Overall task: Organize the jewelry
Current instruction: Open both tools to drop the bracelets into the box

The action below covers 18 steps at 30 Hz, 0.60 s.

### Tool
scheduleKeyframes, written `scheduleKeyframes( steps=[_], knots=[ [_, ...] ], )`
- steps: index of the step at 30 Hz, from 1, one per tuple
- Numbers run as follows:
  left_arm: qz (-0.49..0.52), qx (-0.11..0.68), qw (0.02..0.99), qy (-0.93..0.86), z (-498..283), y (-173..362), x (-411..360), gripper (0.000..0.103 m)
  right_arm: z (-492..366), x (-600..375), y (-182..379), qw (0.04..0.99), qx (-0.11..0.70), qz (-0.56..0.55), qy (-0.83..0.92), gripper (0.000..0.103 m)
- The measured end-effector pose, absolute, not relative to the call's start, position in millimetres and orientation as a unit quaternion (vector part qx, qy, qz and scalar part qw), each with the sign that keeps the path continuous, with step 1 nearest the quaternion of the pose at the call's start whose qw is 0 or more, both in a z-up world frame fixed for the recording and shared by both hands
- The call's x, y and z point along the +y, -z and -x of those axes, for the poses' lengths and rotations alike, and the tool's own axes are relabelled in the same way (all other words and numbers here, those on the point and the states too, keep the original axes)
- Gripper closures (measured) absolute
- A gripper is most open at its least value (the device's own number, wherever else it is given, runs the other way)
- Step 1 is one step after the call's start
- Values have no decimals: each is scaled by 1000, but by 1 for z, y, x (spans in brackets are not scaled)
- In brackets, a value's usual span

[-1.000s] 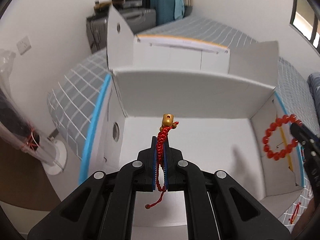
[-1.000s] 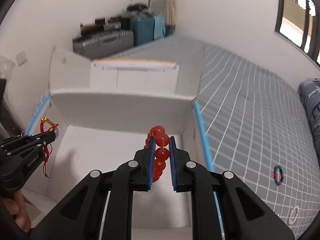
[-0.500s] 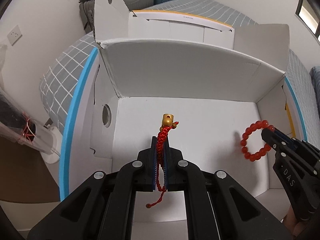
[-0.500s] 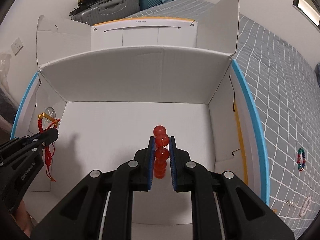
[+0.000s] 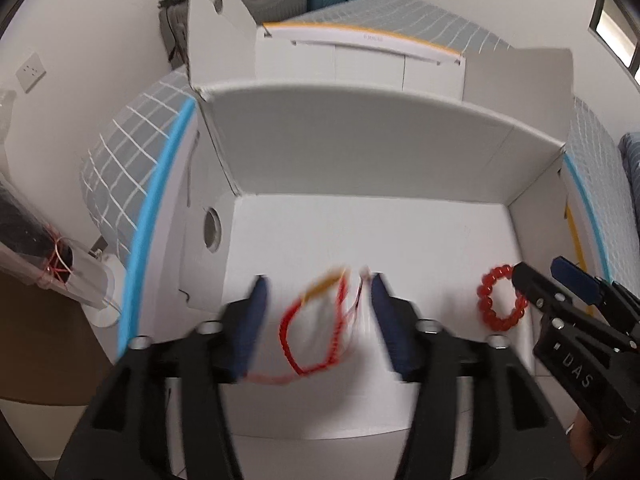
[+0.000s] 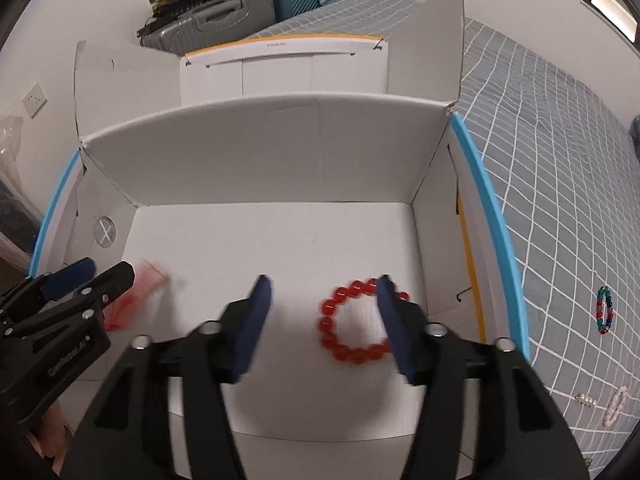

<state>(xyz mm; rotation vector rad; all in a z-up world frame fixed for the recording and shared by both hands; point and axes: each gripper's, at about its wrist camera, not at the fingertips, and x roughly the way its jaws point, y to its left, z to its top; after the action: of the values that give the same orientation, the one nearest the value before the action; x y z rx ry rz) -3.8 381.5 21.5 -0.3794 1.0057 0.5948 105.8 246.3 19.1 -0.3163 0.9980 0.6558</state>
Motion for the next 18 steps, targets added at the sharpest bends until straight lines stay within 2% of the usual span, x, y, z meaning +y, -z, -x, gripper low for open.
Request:
scheduleKeyframes(
  steps=[5,8,14,18],
  knots=[
    [174,446,829,-289,11,-35,381,17,-99,241,-31,829,437,149,-316,21],
    [178,437,832,-292,15,-38,383,13,-93,236,-38,836,420,139,-326,8],
    [174,423,835,-305,19,-42,386,6,-93,232,-43,840,412,136,-325,8],
    [170,420,840,-299,19,-44,383,6,-91,229,-47,842,410,136,-325,8]
  ],
)
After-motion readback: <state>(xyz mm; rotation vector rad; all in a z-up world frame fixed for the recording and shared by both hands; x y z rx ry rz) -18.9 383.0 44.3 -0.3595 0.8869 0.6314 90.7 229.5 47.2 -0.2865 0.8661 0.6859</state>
